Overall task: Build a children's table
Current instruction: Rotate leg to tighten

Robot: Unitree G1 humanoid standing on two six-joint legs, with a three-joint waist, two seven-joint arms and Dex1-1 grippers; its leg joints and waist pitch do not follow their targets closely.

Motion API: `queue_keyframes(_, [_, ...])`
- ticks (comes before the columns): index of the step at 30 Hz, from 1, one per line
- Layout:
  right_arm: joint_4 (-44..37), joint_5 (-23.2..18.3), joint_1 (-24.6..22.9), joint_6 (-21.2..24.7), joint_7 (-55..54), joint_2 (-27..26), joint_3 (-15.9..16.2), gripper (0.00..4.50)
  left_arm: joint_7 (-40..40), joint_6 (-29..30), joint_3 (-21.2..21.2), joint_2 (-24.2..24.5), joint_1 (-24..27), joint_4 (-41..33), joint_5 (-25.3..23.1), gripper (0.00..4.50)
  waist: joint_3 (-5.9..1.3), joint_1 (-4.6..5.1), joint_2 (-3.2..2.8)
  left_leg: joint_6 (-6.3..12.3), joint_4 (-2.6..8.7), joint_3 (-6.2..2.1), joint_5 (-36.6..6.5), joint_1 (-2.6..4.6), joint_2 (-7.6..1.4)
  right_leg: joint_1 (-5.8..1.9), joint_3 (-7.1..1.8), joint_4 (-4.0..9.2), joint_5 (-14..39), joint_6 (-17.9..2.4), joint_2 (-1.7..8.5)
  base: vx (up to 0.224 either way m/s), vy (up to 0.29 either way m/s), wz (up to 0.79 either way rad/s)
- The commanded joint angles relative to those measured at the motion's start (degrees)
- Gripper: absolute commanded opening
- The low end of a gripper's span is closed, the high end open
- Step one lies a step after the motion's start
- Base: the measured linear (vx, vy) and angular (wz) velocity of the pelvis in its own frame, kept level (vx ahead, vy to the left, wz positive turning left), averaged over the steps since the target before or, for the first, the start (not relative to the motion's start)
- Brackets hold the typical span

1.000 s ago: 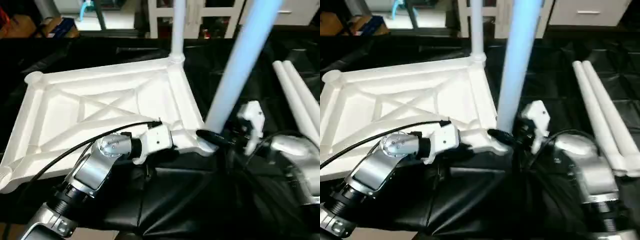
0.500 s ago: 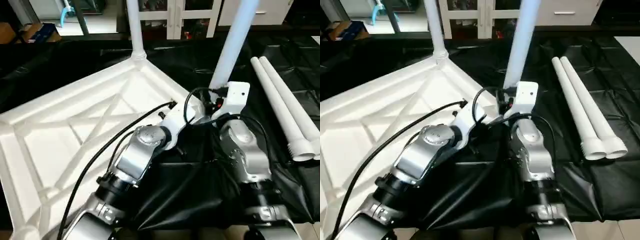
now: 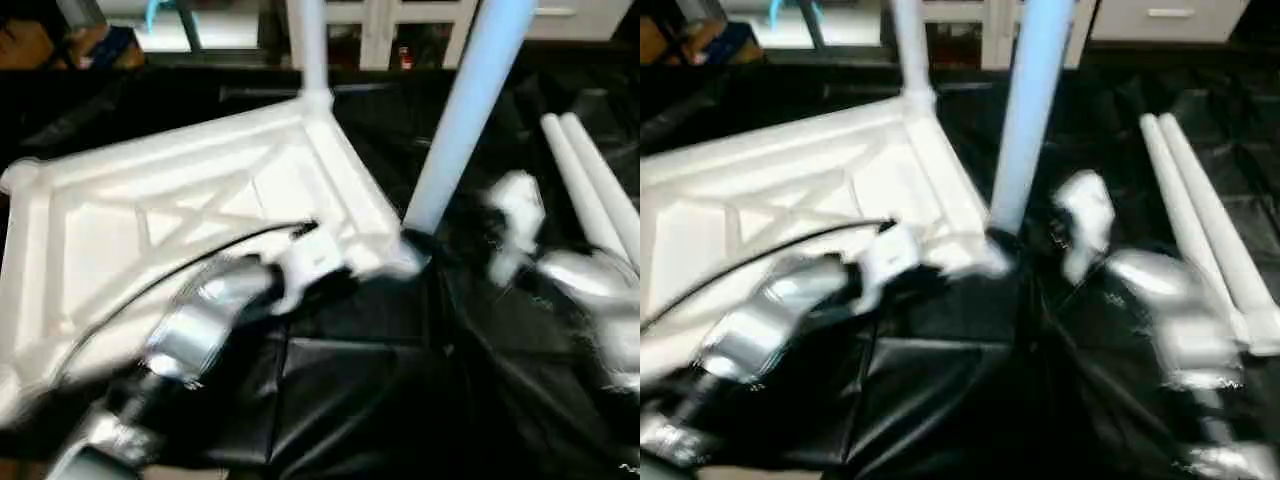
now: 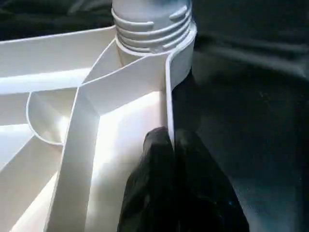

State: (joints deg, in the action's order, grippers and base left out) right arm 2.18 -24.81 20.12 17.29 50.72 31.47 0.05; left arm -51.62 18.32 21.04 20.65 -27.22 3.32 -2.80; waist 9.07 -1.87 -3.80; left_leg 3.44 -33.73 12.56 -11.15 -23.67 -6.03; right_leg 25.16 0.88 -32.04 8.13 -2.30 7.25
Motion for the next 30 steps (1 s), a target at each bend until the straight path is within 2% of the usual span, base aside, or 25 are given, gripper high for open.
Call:
queue_keyframes(1, [-2.68, -2.15, -1.42, 1.33, 4.41, 1.60, -0.33, 3.45, -3.68, -0.72, 3.66, 2.23, 2.03, 0.47, -1.05, 0.00, -5.09, -0.02, 0.84, 14.19, 3.00, -2.84, 6.56, 2.53, -5.91, -2.56, -0.80, 0.30, -8.70, -14.79, 1.54, 0.000, 0.000, 0.00])
queue_keyframes(2, [-2.76, -2.56, -2.06, 1.50, 5.36, 2.76, -0.69, 3.54, -3.98, -1.21, 4.09, 3.06, 2.37, 0.29, -1.47, 0.00, -4.97, -0.23, 0.84, 13.68, 3.23, -3.08, 3.49, 2.30, -6.14, -2.97, -0.86, 0.56, -4.54, -14.56, 2.00, 0.000, 0.000, 0.00])
queue_keyframes(4, [-2.25, -1.97, -2.53, 0.80, 5.60, 3.42, -0.86, 3.62, -3.65, -1.24, 3.72, 2.85, 2.54, 0.17, -1.40, 0.00, -4.64, -0.43, 0.70, 11.76, 3.86, -3.13, -0.84, 2.59, -6.49, -2.86, -0.90, 1.19, 1.28, -14.24, 1.99, 0.000, 0.000, 0.00])
queue_keyframes(7, [-2.84, -2.03, -3.34, 1.13, 6.86, 4.29, -0.35, 3.74, -4.05, -1.76, 3.41, 2.59, 2.66, -0.23, -0.53, 0.00, -4.11, -0.25, 0.84, 5.99, 5.11, -3.12, -11.48, 2.88, -6.55, -2.77, -1.10, 2.36, 12.03, -12.56, 1.84, 0.000, 0.000, 0.00])
queue_keyframes(9, [-2.96, -2.38, -3.22, 1.47, 7.26, 3.79, 0.02, 3.74, -4.47, -2.23, 3.60, 2.64, 2.67, -0.43, -0.08, 0.00, -4.12, -0.19, 0.85, 4.17, 5.27, -3.09, -13.74, 3.15, -6.53, -2.51, -1.29, 2.64, 13.47, -11.66, 1.89, 0.000, 0.000, 0.00])
queue_keyframes(10, [-2.90, -2.57, -3.10, 1.69, 7.58, 3.44, 0.17, 3.74, -4.75, -2.34, 3.69, 2.63, 2.67, -0.46, 0.10, 0.00, -4.14, -0.17, 0.87, 3.89, 5.33, -3.11, -13.75, 3.08, -6.53, -2.57, -1.31, 2.59, 13.22, -11.58, 1.91, 0.000, 0.000, 0.00])
queue_keyframes(14, [-1.17, -2.45, -1.97, 1.81, 8.27, 2.33, 1.48, 3.46, -5.29, -2.47, 4.13, 2.74, 2.61, -0.75, 0.50, 0.00, -4.38, -0.14, 0.76, 4.15, 5.18, -3.03, -11.77, 2.95, -6.39, -2.54, -1.36, 2.35, 9.85, -11.85, 1.88, 0.000, 0.000, 0.00])
queue_keyframes(19, [0.30, -0.83, -1.40, 2.21, 9.32, 2.61, 3.23, 3.00, -5.49, -2.39, 4.01, 2.75, 2.55, -0.97, 0.52, 0.00, -4.77, -0.44, 0.73, 5.78, 4.70, -2.98, -7.38, 2.90, -6.37, -2.78, -1.24, 1.72, 4.91, -13.19, 1.86, 0.000, 0.000, 0.00])
queue_keyframes(22, [0.47, -0.57, -1.59, 2.72, 9.85, 3.12, 3.07, 2.80, -5.61, -2.45, 3.92, 3.04, 2.56, -0.94, 0.58, 0.00, -4.87, -0.61, 0.76, 6.94, 4.45, -2.94, -5.20, 2.83, -6.31, -2.90, -1.13, 1.36, 2.35, -13.83, 1.84, 0.000, 0.000, 0.00])
queue_keyframes(25, [0.52, 0.20, -1.97, 2.61, 10.19, 3.94, 3.17, 2.46, -5.59, -2.42, 3.89, 3.10, 2.71, -1.00, 0.55, 0.00, -4.74, -0.65, 0.92, 7.36, 4.46, -2.94, -5.60, 2.64, -6.37, -2.98, -1.14, 1.47, 3.65, -13.84, 1.99, 0.000, 0.000, 0.00])
queue_keyframes(27, [0.75, 0.49, -2.23, 2.54, 10.32, 4.54, 3.28, 2.34, -5.66, -2.41, 3.91, 3.21, 2.85, -0.99, 0.58, 0.00, -4.59, -0.66, 0.91, 6.84, 4.63, -2.99, -7.32, 2.65, -6.43, -3.00, -1.19, 1.77, 6.19, -13.46, 2.09, 0.000, 0.000, 0.00])
queue_keyframes(30, [0.95, 0.93, -2.35, 2.34, 10.21, 4.96, 3.48, 2.15, -5.76, -2.47, 3.99, 3.32, 2.95, -0.93, 0.57, 0.00, -4.60, -0.66, 0.78, 6.25, 4.73, -3.06, -8.17, 2.79, -6.48, -2.92, -1.20, 1.86, 7.25, -13.14, 2.00, 0.000, 0.000, 0.00])
